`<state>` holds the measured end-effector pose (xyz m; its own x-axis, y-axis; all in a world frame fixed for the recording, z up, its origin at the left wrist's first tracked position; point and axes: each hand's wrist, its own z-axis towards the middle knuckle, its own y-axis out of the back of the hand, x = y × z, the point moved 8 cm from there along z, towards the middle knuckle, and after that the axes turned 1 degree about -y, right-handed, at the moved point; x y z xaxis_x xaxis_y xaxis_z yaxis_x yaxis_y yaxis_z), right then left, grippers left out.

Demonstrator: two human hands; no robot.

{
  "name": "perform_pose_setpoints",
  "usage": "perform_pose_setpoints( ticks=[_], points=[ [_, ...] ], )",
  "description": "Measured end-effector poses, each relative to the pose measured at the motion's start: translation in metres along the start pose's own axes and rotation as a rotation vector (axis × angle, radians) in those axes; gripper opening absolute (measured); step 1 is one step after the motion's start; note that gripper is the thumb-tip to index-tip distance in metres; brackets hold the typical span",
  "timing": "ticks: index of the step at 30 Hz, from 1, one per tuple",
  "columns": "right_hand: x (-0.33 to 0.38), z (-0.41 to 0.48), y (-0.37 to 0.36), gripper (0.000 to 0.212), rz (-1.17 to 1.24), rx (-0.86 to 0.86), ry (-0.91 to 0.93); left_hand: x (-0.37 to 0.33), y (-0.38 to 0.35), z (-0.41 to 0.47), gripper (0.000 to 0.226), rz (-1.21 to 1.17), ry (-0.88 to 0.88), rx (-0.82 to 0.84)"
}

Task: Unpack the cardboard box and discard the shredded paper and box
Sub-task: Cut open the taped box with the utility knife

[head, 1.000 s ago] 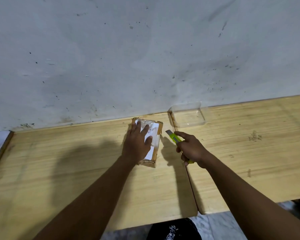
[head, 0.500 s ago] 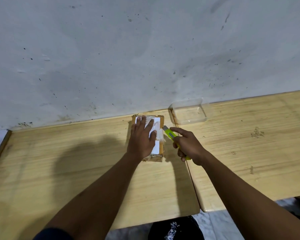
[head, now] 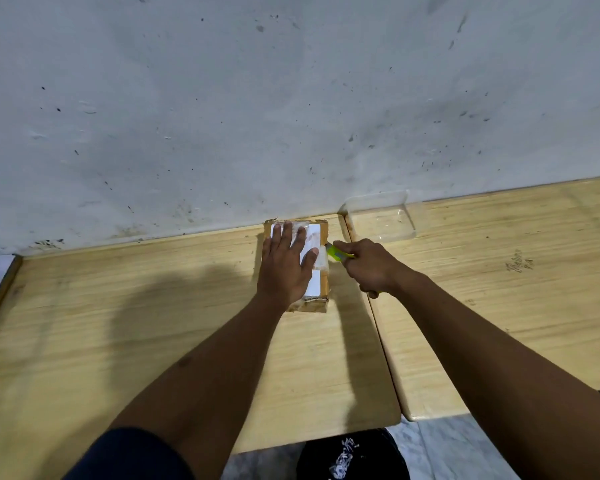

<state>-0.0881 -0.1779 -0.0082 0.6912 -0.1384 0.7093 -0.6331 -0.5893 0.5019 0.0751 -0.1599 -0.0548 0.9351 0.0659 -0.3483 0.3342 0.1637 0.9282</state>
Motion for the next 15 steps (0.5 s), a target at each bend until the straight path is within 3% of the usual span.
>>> perform_pose_setpoints(
  ticks=[7, 15],
  points=[
    [0.013, -0.014, -0.004, 0.057, -0.186, 0.037, 0.009, -0.002, 0.001, 0.0, 0.072, 0.018, -0.007, -0.003],
    [0.016, -0.056, -0.027, 0.033, -0.353, 0.144, -0.026, -0.001, -0.003, 0.002, 0.059, 0.085, 0.039, 0.071]
  ],
)
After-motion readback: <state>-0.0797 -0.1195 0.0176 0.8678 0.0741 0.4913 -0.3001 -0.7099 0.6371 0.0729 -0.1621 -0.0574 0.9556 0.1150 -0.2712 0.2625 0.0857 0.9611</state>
